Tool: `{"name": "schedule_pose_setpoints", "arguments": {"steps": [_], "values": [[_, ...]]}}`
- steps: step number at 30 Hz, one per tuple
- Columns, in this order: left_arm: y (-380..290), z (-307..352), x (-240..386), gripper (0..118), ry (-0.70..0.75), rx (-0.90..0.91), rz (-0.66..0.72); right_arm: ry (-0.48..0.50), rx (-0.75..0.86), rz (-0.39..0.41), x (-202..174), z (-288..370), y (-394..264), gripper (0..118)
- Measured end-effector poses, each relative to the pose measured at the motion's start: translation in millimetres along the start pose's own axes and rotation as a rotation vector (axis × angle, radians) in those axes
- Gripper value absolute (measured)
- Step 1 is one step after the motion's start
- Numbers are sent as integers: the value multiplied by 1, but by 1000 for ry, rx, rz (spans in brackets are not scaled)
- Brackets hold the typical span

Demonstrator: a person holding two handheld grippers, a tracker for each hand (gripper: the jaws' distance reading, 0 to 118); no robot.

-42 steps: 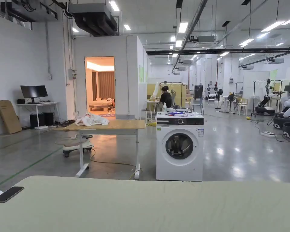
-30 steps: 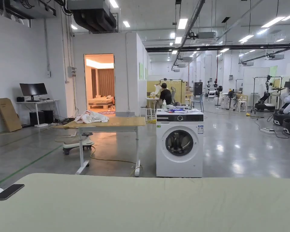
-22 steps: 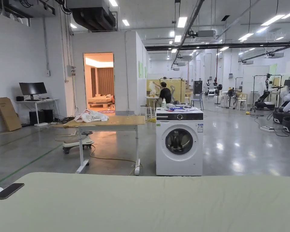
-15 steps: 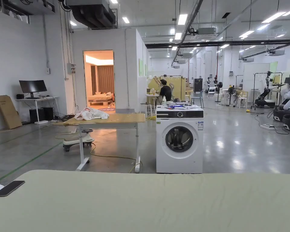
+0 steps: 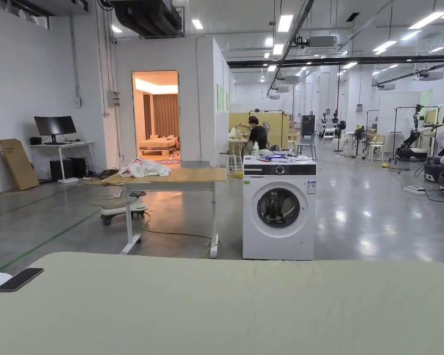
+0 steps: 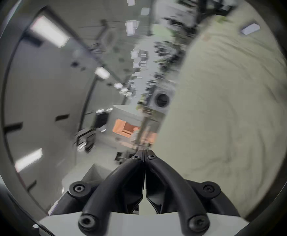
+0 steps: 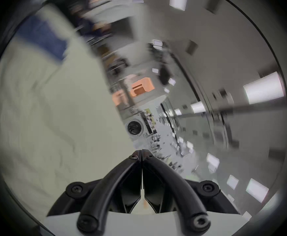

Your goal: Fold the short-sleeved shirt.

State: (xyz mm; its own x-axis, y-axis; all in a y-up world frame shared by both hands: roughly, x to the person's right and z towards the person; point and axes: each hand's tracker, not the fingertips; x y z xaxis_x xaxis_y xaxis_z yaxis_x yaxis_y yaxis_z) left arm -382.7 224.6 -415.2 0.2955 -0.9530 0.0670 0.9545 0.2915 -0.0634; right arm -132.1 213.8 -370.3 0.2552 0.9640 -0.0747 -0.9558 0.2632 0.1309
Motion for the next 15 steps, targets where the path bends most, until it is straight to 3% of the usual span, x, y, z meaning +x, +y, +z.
{"name": "schedule_pose_setpoints", "arguments": {"steps": [1,3,5,7,8,11,15], "values": [[-4,3,20,0,-89,0,-20,37,8,110,-20,1,1,0],[-11,10,50,0,-174,27,-113,131,31,240,-50,8,-9,0],[-14,11,61,0,-168,2,-129,158,62,299,-68,17,-30,0],[-3,8,50,0,-146,49,12,151,58,262,-72,21,-26,0],[1,5,39,0,-131,45,106,109,45,174,-62,22,-23,0],[13,-1,-26,0,18,83,462,34,-9,-195,-24,11,-4,0],[8,4,-77,0,41,181,1066,-50,-92,-845,49,-5,-6,0]]}}
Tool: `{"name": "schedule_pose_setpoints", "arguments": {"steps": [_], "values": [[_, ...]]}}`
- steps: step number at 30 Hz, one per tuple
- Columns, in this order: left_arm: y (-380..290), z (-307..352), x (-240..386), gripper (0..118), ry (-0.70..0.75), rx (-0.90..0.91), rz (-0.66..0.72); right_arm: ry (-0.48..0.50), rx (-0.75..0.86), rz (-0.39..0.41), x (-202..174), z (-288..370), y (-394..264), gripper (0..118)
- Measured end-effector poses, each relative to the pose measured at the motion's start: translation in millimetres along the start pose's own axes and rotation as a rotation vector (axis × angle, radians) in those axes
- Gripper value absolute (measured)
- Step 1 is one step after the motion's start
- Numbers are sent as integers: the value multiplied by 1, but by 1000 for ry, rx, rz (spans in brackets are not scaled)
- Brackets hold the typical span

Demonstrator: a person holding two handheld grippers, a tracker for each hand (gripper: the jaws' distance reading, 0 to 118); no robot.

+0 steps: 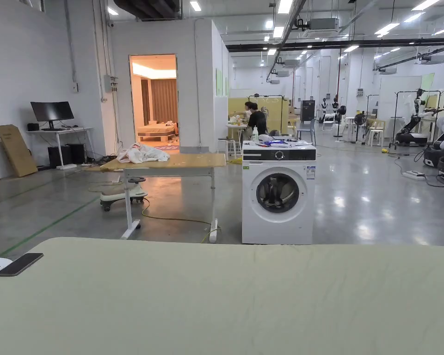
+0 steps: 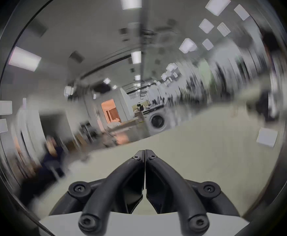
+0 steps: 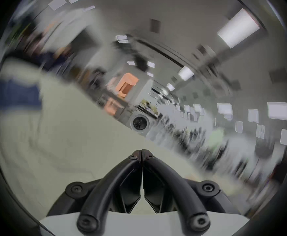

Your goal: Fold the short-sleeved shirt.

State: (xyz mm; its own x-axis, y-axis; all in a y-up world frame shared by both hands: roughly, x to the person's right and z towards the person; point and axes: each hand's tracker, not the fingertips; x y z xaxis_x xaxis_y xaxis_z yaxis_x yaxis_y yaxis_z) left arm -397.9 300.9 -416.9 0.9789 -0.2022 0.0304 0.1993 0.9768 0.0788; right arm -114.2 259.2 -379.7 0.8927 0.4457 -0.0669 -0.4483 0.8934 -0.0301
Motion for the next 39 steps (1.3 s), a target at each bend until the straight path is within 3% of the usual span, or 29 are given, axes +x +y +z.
{"name": "schedule_pose_setpoints", "arguments": {"steps": [2,3,4,6,9,17,29,39], "values": [[-15,4,-6,0,-81,-1,286,2,-55,-362,27,-1,6,0],[-25,4,-4,0,-138,-20,335,51,-71,-515,38,1,2,0],[-31,8,-10,0,-121,-56,333,110,-84,-602,46,3,-4,0],[-34,10,-14,0,-26,-48,237,101,-103,-642,51,2,-19,0],[-22,12,-14,0,-61,12,296,68,-105,-561,50,1,-25,0],[-18,11,-13,0,-41,8,255,84,-79,-508,52,3,-24,0],[-19,12,-15,0,-11,-43,194,90,-63,-443,55,6,-22,0],[-10,15,-2,0,-33,-21,151,110,-42,-447,58,1,-32,0]]}}
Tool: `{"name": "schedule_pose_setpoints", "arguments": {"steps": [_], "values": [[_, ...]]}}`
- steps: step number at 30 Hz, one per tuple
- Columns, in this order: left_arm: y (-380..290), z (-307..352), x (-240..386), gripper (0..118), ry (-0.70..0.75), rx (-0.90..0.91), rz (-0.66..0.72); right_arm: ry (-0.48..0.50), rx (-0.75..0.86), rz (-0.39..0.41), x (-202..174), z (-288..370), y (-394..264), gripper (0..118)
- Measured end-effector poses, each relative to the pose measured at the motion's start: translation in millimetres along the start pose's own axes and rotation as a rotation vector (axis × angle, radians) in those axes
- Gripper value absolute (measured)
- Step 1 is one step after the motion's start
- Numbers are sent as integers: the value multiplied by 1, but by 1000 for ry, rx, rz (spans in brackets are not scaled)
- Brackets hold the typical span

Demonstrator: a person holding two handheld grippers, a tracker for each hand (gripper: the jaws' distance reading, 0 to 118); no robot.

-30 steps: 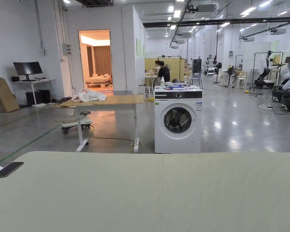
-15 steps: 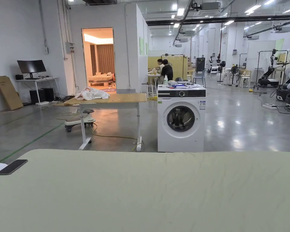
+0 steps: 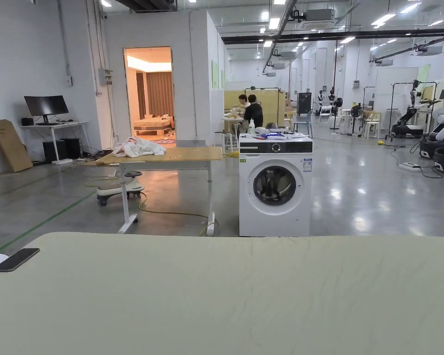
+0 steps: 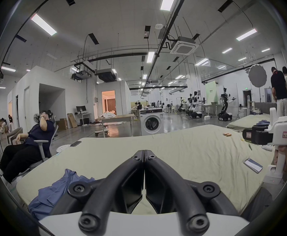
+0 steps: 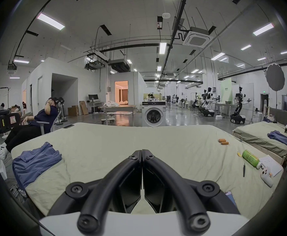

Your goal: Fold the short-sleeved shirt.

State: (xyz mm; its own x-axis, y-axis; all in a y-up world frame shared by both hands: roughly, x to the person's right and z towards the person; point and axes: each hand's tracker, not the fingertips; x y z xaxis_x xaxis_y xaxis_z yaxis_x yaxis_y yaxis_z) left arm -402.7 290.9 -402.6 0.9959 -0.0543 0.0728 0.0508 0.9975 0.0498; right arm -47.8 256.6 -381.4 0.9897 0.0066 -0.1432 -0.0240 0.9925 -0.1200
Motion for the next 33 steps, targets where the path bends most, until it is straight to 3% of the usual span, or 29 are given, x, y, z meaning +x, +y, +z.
{"name": "schedule_pose_setpoints", "arguments": {"steps": [33], "values": [[6,-1,-4,0,3,28,89,21,14,-36,0,4,6,0]]}}
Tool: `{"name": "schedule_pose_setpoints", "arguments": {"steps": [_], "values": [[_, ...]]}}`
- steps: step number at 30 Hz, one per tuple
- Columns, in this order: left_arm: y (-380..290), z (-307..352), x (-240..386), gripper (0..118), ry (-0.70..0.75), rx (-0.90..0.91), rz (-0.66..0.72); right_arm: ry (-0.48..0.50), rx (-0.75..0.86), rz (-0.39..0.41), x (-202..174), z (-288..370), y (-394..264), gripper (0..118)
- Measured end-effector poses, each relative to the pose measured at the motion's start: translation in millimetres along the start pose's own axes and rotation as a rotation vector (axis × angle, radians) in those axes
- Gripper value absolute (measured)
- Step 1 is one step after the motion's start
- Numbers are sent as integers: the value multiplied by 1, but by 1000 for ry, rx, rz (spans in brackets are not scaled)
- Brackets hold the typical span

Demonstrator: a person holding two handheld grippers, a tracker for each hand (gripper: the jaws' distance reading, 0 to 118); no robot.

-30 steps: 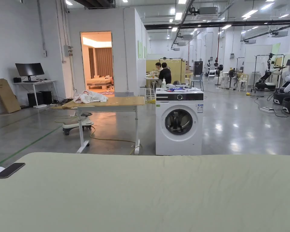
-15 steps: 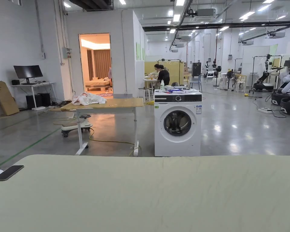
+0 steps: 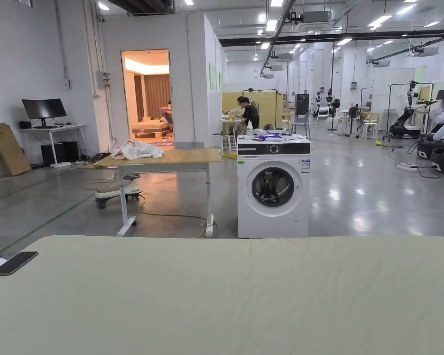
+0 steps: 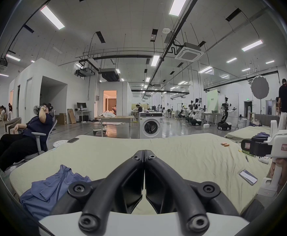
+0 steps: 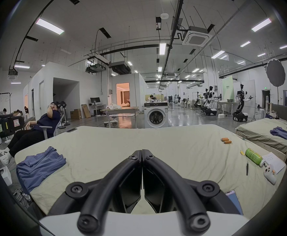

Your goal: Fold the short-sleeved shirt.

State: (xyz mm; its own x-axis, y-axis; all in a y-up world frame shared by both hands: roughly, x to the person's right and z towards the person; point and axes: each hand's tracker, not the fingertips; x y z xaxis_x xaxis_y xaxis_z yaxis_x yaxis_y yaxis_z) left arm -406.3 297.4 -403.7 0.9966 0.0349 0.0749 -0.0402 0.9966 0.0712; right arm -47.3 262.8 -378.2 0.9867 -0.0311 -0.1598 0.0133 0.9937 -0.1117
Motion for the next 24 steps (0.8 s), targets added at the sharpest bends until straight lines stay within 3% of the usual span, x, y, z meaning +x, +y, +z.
{"name": "schedule_pose_setpoints", "arguments": {"steps": [17,24], "values": [[3,5,-3,0,12,7,-7,30,-1,9,-10,-3,2,0],[3,33,-33,1,153,-29,-106,172,-20,1,-40,-23,-1,0]]}}
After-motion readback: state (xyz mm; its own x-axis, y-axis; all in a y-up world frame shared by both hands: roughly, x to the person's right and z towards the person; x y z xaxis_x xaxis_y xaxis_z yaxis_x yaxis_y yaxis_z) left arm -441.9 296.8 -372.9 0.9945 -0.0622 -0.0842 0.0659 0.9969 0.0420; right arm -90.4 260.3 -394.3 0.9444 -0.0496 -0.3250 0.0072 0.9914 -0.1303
